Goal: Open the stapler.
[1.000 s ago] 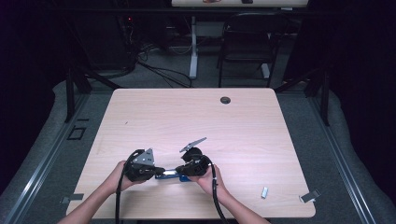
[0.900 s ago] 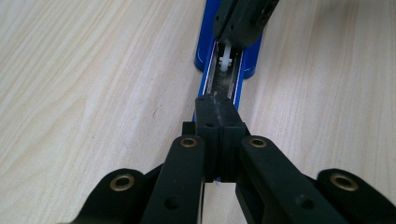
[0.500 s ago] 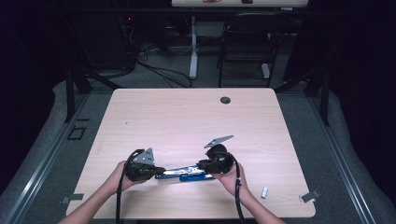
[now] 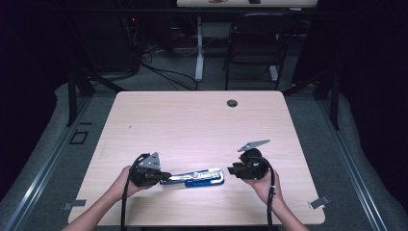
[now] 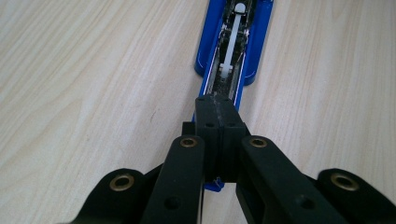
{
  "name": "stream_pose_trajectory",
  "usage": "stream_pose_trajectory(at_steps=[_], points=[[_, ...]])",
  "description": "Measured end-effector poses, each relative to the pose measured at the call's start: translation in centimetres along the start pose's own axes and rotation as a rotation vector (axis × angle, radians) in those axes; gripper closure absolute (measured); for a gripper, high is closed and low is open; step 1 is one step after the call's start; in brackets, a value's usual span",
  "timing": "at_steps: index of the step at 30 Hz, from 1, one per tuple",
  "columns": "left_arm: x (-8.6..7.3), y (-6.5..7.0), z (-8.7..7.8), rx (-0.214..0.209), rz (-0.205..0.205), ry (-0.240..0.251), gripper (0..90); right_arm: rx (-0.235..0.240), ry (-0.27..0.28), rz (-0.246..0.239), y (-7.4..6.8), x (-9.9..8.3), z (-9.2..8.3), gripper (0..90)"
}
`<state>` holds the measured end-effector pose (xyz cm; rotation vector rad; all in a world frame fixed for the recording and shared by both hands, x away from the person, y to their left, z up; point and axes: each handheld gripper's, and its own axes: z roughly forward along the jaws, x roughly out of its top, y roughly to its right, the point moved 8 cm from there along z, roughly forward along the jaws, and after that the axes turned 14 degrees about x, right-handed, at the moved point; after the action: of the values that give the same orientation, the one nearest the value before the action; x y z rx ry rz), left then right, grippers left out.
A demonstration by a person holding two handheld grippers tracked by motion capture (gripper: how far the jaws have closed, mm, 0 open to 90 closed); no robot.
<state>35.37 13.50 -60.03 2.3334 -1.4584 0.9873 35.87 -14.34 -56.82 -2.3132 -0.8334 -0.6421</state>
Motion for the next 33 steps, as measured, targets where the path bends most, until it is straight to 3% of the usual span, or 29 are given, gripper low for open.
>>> stream_pose_trajectory(at_steps=[6, 16, 22, 27, 33], points=[[0.1, 0.1, 0.0, 0.004, -0.005, -0.004, 90.0, -0.073, -0.013, 0.035, 1.9, -2.0, -2.5, 59.5], [0.1, 0.0, 0.0, 0.002, -0.001, 0.001, 90.0, -0.183, -0.072, 0.095, 4.4, -6.1, -5.2, 34.5], [0.1, 0.0, 0.0, 0.003, 0.004, -0.003, 90.0, -0.201, -0.082, 0.155, 5.1, -7.7, -6.3, 25.8], [0.1, 0.0, 0.0, -0.003, 0.006, -0.001, 90.0, -0.234, -0.091, 0.166, 5.5, -8.5, -7.1, 23.2], [0.1, -0.1, 0.0, -0.009, 0.002, -0.001, 90.0, -0.233, -0.094, 0.19, 5.7, -8.8, -7.1, 25.9]])
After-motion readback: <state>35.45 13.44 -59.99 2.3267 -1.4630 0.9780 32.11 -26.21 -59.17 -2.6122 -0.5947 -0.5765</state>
